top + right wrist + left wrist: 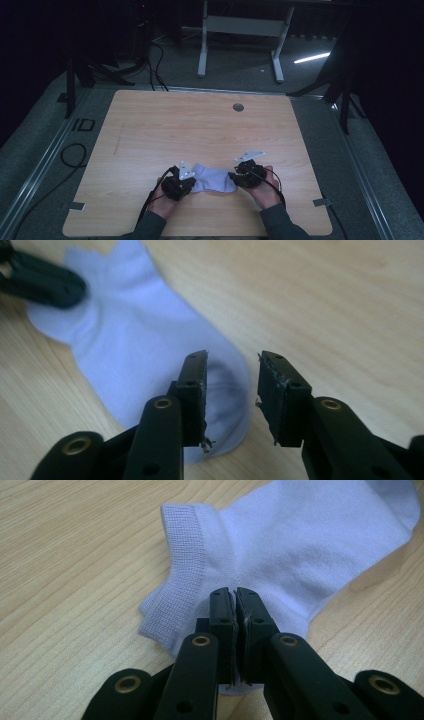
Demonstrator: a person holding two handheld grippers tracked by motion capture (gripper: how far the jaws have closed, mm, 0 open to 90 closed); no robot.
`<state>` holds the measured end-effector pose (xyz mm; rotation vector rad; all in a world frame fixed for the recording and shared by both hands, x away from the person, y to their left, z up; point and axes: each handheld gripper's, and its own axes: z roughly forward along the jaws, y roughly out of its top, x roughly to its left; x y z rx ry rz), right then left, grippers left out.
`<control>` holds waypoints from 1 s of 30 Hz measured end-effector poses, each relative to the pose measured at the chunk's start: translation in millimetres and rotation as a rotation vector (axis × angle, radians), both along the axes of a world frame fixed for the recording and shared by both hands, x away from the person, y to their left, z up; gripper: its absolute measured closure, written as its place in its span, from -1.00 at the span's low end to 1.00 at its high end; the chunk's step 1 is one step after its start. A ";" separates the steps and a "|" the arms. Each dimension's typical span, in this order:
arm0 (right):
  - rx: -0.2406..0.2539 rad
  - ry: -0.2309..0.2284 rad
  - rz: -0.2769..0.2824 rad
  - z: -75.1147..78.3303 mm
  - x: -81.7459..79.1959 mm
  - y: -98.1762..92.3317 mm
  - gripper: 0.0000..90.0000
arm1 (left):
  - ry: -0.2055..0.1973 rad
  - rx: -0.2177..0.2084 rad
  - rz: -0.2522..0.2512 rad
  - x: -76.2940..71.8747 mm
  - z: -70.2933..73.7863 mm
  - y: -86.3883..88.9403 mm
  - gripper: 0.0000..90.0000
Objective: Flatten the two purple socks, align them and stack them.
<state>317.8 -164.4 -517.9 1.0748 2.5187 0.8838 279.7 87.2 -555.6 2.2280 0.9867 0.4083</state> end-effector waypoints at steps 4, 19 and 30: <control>-0.055 0.034 -0.005 -13.7 4.5 1.2 0.73 | 0.001 -0.002 -0.005 0.1 0.0 0.7 0.91; -0.025 -0.003 -0.053 -20.6 15.3 -6.3 0.58 | 0.000 -0.004 -0.023 0.9 1.4 3.3 0.80; 0.148 -0.013 -0.150 -4.7 18.8 -39.9 0.32 | -0.030 -0.088 0.001 5.0 14.9 23.6 0.60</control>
